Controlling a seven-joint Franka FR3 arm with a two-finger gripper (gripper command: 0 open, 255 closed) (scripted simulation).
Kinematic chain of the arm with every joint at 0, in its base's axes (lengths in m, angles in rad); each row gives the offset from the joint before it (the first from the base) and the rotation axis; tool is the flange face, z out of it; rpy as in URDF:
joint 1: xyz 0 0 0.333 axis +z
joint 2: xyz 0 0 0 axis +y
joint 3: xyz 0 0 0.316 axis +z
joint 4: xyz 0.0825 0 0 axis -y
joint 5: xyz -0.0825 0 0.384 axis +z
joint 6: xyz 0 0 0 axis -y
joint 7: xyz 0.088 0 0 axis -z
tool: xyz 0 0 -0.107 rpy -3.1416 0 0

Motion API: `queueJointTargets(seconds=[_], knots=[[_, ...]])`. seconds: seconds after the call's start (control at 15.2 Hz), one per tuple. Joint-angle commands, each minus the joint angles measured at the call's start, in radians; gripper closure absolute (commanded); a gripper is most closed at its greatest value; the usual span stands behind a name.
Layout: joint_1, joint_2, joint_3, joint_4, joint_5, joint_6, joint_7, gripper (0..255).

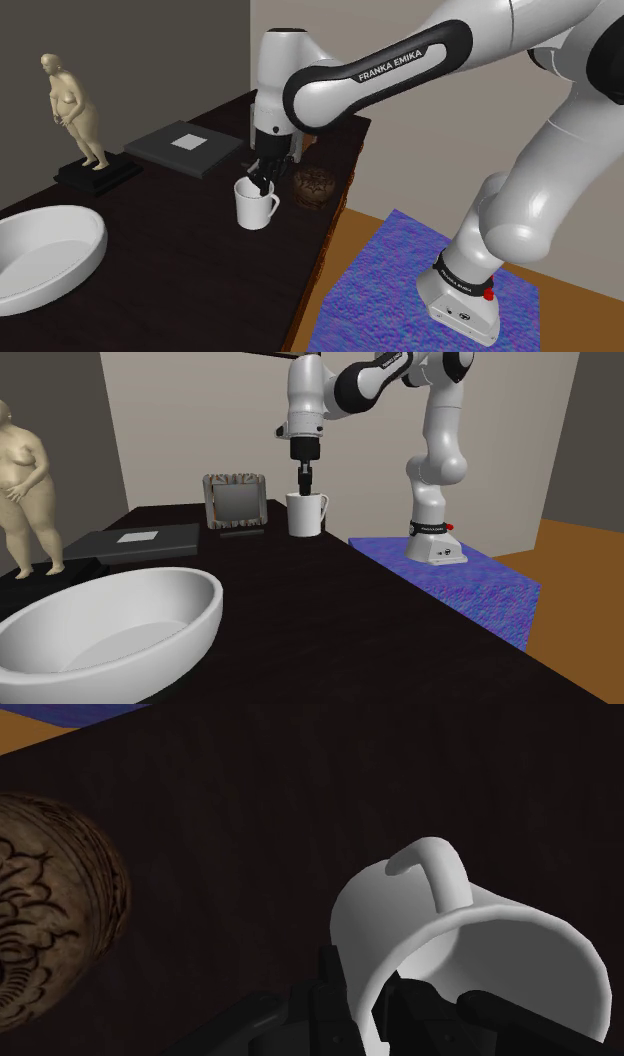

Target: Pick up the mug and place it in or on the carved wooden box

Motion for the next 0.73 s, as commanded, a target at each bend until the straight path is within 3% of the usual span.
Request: queueJointTargets(seconds=[0.0, 0.66], knots=[[0.0, -0.011, -0.001, 0.018, 0.003, -0.028, 0.0, 255], [-0.003, -0.056, -0.007, 0.109, 0.013, -0.162, -0.003, 255]])
